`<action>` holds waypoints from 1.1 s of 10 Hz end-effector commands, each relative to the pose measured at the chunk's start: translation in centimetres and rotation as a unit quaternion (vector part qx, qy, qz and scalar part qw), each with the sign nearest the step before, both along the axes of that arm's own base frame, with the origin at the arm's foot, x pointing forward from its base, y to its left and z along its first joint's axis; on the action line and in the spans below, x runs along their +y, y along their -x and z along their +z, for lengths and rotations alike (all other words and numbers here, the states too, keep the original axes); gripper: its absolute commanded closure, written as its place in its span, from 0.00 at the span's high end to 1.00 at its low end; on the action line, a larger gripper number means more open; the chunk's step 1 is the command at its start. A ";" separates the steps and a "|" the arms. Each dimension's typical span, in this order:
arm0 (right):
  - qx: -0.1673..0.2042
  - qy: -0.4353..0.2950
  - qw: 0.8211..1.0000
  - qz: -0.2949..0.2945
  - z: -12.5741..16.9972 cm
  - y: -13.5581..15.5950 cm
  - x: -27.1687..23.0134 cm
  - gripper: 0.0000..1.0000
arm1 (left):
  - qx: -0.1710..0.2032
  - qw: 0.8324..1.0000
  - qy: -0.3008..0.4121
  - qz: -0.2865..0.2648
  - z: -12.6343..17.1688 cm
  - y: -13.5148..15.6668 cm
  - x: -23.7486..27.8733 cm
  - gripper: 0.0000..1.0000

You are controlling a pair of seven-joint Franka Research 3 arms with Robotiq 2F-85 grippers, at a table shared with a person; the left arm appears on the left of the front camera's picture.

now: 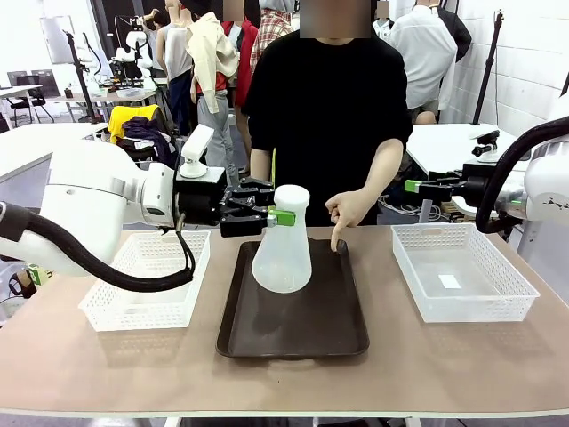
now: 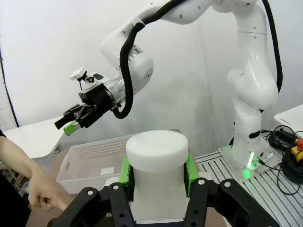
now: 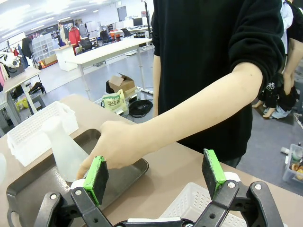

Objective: Prepare the laboratory tools.
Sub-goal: Place the picked Big flask upright in the Handle tray as directed by the person.

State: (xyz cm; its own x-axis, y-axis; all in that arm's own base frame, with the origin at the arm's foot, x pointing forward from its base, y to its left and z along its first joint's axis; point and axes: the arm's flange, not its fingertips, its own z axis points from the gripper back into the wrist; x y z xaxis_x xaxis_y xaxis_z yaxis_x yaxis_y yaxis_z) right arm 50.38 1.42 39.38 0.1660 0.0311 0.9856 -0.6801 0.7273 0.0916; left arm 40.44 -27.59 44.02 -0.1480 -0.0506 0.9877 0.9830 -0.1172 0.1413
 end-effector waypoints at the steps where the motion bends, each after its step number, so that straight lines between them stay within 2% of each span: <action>1: 0.001 0.006 1.000 0.003 0.0 0.0 0.0 1.00 | -0.010 1.000 0.006 0.000 1.1 0.2 0.4 0.00; 3: 0.001 0.006 1.000 0.003 0.0 0.0 0.0 1.00 | -0.002 1.000 0.001 0.001 0.2 0.0 0.1 0.00; 4: 0.001 0.006 1.000 0.003 0.0 0.0 0.0 1.00 | 0.001 1.000 0.005 -0.023 -1.4 -0.1 -0.3 0.00; 7: 0.001 0.006 1.000 0.003 0.0 0.0 0.0 1.00 | -0.042 0.999 0.020 -0.007 -7.5 -0.8 -2.4 0.00; 8: 0.001 0.006 1.000 0.003 0.0 0.0 0.0 1.00 | -0.041 0.999 0.014 -0.008 -9.0 -0.9 -2.9 0.00; 10: 0.001 0.006 1.000 0.003 0.0 0.0 0.0 1.00 | -0.070 0.997 0.012 -0.012 -11.0 -1.0 -3.3 0.00; 11: 0.001 0.006 1.000 0.003 0.0 0.0 0.0 1.00 | -0.071 0.997 0.013 -0.015 -11.9 -1.2 -3.4 0.00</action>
State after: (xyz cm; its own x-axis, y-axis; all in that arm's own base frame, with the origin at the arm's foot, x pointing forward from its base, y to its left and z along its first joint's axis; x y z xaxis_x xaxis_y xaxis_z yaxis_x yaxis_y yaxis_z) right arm 50.38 1.40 39.38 0.1659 0.0311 0.9856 -0.6799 0.7276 0.0915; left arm 42.23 -30.54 35.56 -0.2303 -0.0317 0.9726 0.9626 -0.1542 0.2229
